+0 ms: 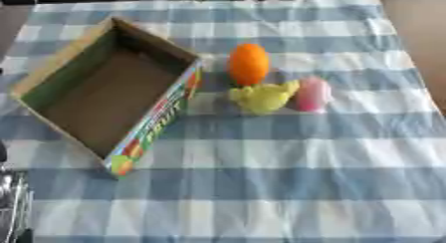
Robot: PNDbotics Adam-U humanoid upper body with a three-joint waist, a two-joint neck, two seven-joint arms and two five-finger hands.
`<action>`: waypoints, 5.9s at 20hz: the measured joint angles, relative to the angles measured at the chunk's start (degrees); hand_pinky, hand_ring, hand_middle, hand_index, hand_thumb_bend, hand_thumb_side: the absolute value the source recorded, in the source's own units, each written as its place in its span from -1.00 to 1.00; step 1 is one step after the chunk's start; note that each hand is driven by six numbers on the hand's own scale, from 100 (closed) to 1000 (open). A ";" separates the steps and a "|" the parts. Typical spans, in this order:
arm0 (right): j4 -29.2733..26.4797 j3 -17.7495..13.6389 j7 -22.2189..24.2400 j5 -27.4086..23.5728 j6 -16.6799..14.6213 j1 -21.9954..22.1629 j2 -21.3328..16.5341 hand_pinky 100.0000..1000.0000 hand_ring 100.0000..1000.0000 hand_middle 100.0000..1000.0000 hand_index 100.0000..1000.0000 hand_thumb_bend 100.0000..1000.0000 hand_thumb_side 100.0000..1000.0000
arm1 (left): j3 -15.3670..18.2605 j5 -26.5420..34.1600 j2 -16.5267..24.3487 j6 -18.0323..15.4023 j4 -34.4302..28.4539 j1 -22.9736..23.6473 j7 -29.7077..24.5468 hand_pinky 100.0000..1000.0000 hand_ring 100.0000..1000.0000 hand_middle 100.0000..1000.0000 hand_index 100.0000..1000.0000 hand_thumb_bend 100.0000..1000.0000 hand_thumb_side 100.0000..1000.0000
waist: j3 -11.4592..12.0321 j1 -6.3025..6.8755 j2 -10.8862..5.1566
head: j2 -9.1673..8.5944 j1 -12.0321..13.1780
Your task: Pick up objects on the table and place them in the box.
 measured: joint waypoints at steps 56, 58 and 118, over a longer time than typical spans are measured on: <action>21.96 17.47 4.06 24.33 -2.85 0.67 -1.15 0.81 0.85 0.46 0.83 -0.26 0.09 | -1.46 1.33 0.00 1.02 0.00 -0.17 -1.42 -0.13 0.20 0.13 0.46 -1.00 0.43 | -0.07 -0.80 0.72 | -0.83 -0.34; 21.99 17.21 4.14 25.28 -2.77 1.07 -1.13 0.80 0.85 0.43 0.84 -0.26 0.09 | -1.50 1.42 0.00 1.06 0.00 -0.18 -1.47 -0.13 0.20 0.13 0.46 -1.00 0.42 | -0.05 -0.68 0.82 | -0.88 -0.43; 15.02 13.44 3.41 18.75 -3.50 -2.25 3.79 0.42 0.24 -0.62 -0.34 -1.00 -0.92 | -2.16 1.65 -0.53 1.68 0.00 -0.62 -3.10 -0.12 0.19 0.12 0.45 -1.00 0.42 | 0.97 -0.86 2.12 | -2.28 -2.20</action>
